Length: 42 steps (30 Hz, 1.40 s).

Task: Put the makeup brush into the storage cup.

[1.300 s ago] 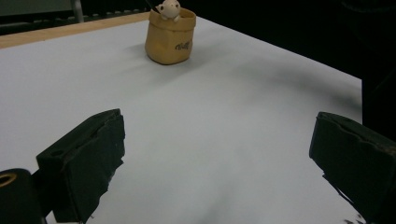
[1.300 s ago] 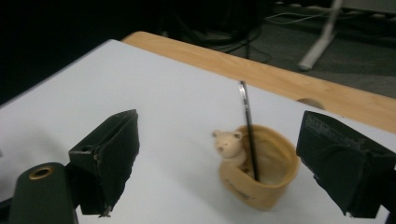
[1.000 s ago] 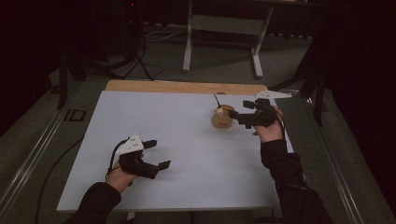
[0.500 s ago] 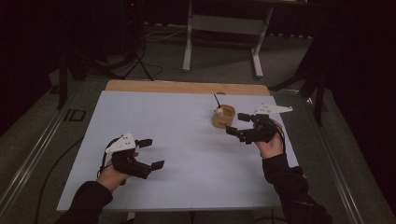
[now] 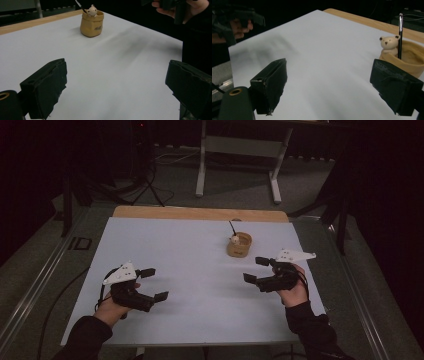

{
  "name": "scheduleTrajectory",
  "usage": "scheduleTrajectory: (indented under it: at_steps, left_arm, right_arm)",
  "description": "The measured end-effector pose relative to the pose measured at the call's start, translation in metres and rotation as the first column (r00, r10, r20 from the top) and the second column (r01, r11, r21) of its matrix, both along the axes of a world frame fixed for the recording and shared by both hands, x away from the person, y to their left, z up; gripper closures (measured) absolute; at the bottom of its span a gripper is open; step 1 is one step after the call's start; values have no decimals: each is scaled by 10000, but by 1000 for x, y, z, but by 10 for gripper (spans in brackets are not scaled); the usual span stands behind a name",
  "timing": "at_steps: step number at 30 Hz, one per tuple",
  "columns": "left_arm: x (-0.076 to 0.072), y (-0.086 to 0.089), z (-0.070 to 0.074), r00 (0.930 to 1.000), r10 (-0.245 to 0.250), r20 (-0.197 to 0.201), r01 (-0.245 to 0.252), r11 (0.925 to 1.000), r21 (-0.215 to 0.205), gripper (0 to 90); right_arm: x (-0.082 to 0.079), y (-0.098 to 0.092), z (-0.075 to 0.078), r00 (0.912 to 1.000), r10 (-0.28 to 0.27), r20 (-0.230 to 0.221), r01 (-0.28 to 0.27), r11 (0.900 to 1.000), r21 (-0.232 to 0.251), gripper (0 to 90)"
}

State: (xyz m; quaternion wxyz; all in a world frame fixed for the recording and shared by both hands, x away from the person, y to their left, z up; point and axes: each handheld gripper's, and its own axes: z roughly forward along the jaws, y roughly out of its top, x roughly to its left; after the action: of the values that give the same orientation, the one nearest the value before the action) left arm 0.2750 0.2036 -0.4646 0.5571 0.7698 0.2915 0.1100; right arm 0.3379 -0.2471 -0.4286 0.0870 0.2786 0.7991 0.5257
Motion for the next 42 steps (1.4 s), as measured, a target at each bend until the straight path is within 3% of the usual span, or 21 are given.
scheduleTrajectory:
  at_steps: [12, 25, 33, 42]
  left_arm:
    - [-9, 12, -1, 9993, 385, 15, -385, 9992, 68, 48]
    - [-22, 27, -17, 9977, 642, 209, -645, 9978, 128, 48]
    - [-28, 37, -28, 9956, 934, 101, -935, 9955, 172, 49]
    - [-32, 47, -38, 9889, 1484, -68, -1483, 9888, 141, 49]
  right_arm:
    - [-23, -7, -20, 9991, 423, -61, -424, 9990, -110, 142]
    - [-37, -19, -35, 9970, 687, 351, -678, 9974, -252, 141]
    - [-43, -26, -55, 9969, 784, -79, -786, 9964, -331, 139]
    - [-47, -40, -61, 9992, 357, -178, -364, 9986, -393, 138]
